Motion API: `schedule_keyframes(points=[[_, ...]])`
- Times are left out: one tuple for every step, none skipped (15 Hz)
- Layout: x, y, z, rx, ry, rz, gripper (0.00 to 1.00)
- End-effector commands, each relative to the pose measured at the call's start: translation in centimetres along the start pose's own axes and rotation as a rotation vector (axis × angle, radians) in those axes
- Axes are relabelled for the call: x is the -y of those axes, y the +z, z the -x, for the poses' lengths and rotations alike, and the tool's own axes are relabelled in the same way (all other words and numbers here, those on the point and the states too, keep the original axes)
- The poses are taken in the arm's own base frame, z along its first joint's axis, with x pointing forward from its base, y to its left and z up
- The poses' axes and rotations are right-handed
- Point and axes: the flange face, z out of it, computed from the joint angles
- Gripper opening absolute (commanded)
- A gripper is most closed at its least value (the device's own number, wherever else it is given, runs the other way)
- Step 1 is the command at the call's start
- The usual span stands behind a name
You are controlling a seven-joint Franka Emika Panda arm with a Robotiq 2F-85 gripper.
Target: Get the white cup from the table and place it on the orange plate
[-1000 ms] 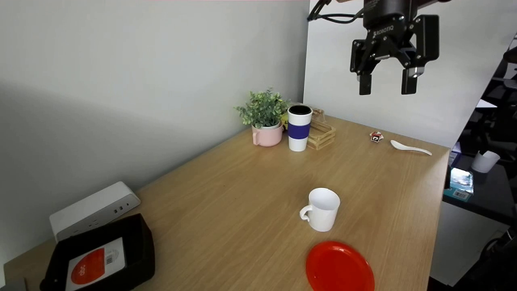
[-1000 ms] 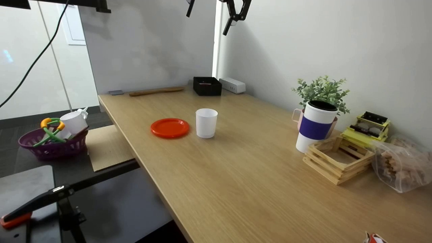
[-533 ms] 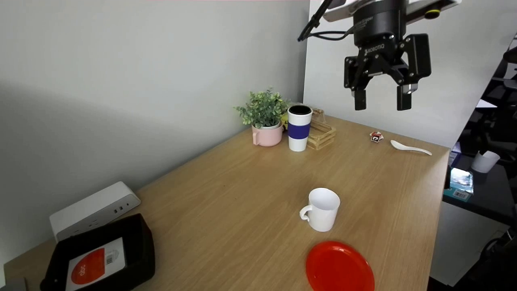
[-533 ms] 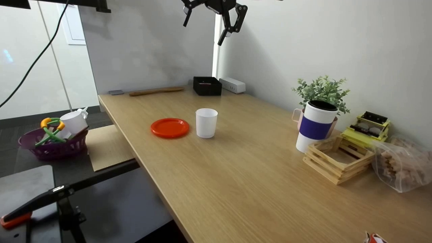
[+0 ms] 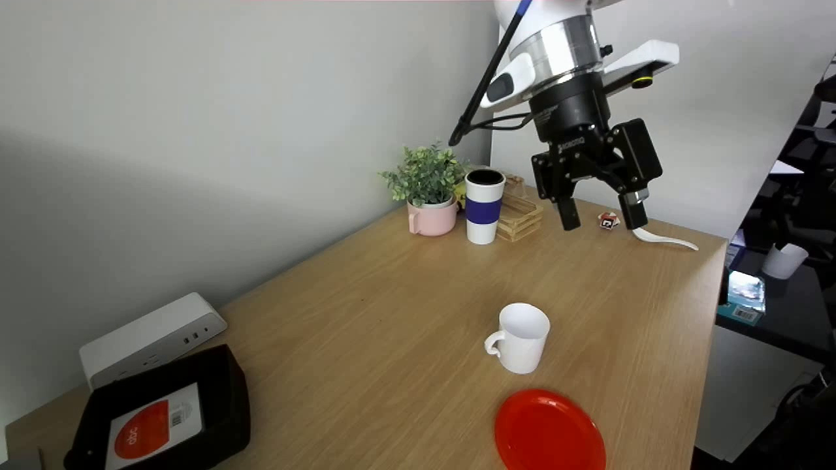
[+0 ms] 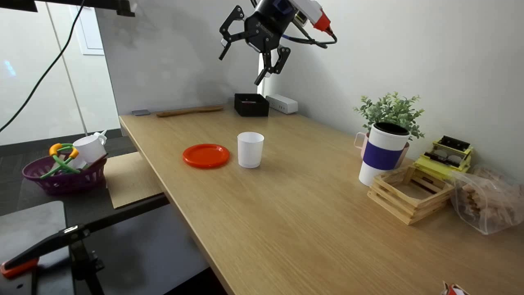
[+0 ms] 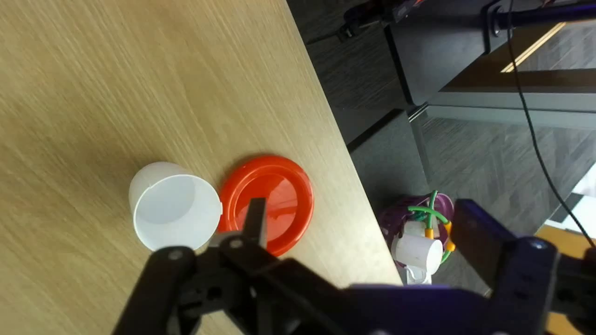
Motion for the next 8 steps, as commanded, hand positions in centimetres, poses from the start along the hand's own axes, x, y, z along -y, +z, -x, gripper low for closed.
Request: schedule_keyframes(points=[[-2.0, 1.0, -1.5, 0.086, -0.017, -0.066, 1.00], [-2.4, 1.4, -1.8, 0.115, -0.016, -0.082, 1.00], [-2.7, 1.8, -2.0, 0.140, -0.017, -0.092, 1.00], [-2.8, 1.8, -2.1, 0.157, -0.014, -0.094, 1.00], [-2.1, 2.2, -1.7, 0.123, -0.018, -0.085, 1.00], [-2.5, 2.4, -1.9, 0.136, -0.018, -0.091, 1.00], [-2.7, 2.5, -2.0, 0.139, -0.018, -0.093, 1.00], [-2.8, 2.4, -2.0, 0.141, -0.018, -0.095, 1.00]])
